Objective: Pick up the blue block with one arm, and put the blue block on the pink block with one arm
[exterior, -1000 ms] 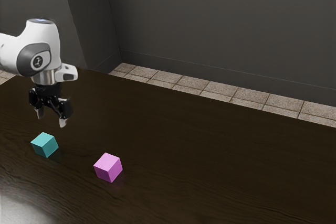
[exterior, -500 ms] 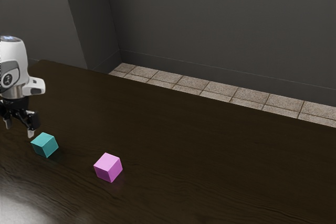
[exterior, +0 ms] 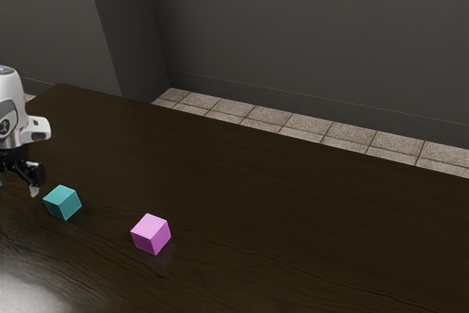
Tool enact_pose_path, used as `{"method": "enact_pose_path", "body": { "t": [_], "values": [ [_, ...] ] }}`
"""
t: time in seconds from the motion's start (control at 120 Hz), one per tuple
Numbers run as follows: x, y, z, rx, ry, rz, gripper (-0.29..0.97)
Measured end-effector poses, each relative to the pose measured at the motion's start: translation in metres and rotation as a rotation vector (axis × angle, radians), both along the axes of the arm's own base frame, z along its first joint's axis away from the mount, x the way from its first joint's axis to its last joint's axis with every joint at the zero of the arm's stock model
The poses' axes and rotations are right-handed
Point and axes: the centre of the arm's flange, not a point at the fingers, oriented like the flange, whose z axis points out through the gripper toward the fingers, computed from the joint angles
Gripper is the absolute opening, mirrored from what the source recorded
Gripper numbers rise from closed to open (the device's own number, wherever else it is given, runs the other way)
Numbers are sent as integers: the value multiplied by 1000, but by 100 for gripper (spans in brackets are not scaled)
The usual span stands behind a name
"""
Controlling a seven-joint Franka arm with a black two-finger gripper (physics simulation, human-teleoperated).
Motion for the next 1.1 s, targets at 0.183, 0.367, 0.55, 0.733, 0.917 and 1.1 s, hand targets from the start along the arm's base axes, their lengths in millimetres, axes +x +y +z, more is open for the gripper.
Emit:
{"method": "enact_pose_path", "body": {
  "t": [0.183, 0.367, 0.55, 0.733, 0.917, 1.1],
  "values": [
    [43, -49, -21, -14, -22, -75, 68],
    [30, -25, -41, -22, -18, -17, 68],
    [53, -35, -77, -62, 13, -72, 68],
    [52, -24, -91, -70, 28, -73, 68],
    [71, -23, -97, -64, 24, -94, 58],
    [75, -30, -99, -80, 16, -103, 43]
  ]
}}
